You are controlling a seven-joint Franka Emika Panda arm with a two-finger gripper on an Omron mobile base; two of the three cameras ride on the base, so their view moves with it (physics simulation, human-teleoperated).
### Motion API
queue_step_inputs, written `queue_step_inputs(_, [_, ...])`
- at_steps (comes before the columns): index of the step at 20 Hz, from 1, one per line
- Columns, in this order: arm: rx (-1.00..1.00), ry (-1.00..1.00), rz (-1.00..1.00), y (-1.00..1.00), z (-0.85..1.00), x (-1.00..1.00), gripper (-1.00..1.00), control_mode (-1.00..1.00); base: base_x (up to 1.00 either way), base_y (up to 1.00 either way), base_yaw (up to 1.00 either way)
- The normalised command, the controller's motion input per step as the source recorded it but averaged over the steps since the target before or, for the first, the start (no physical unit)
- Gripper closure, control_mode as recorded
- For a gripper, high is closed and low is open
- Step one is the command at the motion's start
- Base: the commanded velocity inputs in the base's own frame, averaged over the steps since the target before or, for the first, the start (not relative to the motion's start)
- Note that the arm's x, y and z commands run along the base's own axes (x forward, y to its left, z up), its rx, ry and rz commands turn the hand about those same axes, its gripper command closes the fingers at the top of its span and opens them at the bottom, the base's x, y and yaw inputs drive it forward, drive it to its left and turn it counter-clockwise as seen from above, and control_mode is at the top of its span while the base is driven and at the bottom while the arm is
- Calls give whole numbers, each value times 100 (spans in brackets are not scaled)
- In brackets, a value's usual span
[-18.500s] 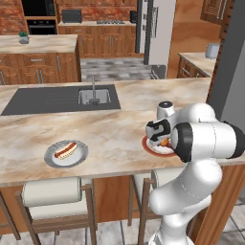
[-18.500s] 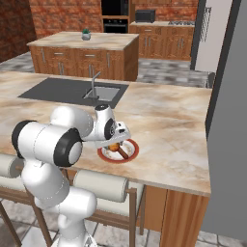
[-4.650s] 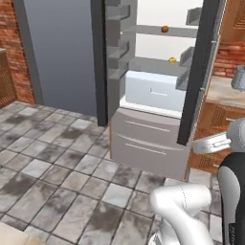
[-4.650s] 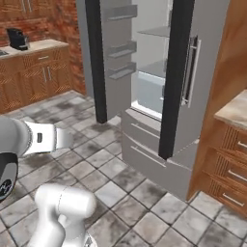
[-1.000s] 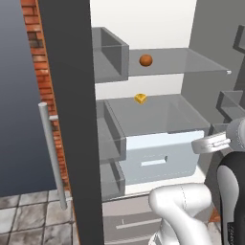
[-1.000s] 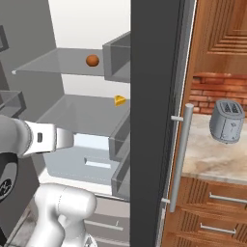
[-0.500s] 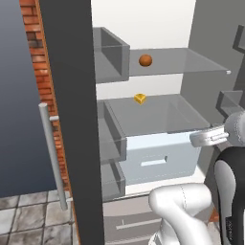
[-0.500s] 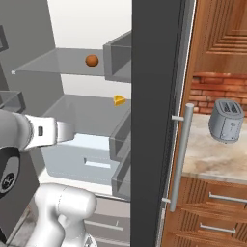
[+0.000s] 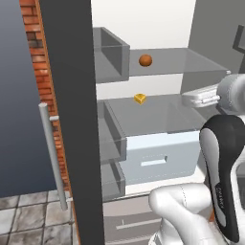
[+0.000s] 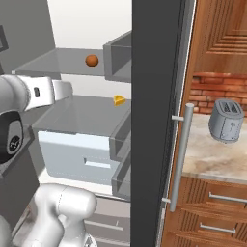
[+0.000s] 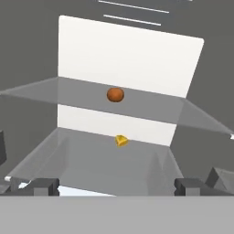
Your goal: Pick up the peach and tangerine from the fridge and place one fruit on each plate on the dining counter.
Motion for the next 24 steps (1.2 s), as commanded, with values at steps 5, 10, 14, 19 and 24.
queue_step_inputs(5, [0,8,-5,19,59,60,-100,-100,0,0,0])
queue_step_inputs(10, [0,2,0,15,9,70,-100,-100,0,0,0])
queue_step_inputs(14, [0,1,0,21,-3,59,-100,-100,0,0,0])
queue_step_inputs(19, [0,1,0,9,-12,46,-100,-100,0,0,0])
queue_step_inputs(24, [0,0,0,0,-27,36,-100,-100,0,0,0])
